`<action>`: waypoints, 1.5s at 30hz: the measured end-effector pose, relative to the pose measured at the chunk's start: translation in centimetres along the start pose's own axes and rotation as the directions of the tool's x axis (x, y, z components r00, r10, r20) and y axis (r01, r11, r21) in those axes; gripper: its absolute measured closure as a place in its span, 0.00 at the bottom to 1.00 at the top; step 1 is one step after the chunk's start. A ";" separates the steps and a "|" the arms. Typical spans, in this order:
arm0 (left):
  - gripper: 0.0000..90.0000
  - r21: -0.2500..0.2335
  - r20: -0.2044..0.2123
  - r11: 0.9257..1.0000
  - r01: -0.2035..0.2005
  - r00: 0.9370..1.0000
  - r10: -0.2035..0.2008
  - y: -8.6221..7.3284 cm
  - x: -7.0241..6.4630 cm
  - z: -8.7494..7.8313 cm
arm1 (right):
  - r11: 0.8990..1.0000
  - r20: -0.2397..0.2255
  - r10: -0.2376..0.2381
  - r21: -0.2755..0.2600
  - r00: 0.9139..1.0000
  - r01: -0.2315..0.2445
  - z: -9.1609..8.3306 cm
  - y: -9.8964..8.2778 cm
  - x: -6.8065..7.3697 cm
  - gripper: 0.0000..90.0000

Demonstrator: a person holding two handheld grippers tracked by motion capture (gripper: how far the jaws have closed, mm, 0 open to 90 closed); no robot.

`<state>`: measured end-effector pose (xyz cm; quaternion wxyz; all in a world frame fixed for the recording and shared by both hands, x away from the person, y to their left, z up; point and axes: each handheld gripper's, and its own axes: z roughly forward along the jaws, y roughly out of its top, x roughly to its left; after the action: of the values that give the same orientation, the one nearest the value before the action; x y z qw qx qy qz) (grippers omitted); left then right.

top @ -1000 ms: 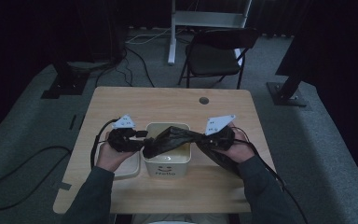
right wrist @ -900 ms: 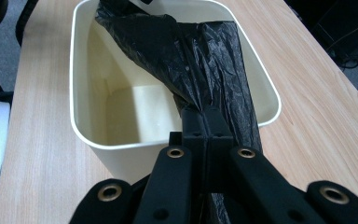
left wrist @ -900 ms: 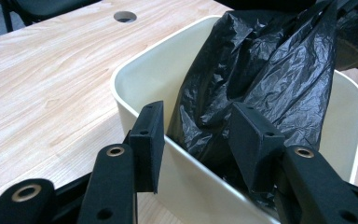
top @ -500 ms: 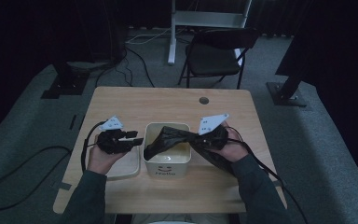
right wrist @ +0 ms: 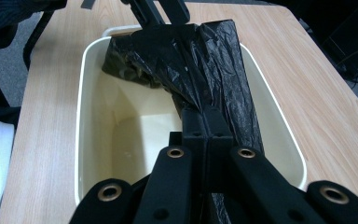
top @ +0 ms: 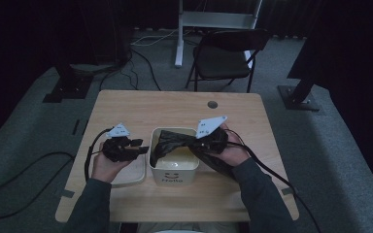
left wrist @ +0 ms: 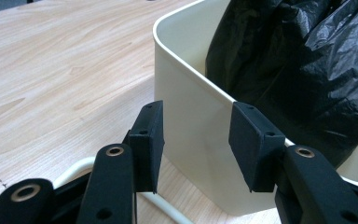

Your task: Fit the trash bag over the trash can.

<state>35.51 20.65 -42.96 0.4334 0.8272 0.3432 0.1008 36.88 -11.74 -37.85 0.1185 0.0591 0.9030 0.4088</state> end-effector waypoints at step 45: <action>0.61 0.010 0.007 1.000 0.026 1.000 -0.026 -1.0 0.6 0.7 | 0.999 0.008 0.037 0.016 0.999 -0.037 0.4 1.5 0.3 0.66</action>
<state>35.75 20.98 -44.23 0.4319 0.8250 0.3530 0.0903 36.73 -10.43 -36.98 0.1138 0.0786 0.9046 0.4032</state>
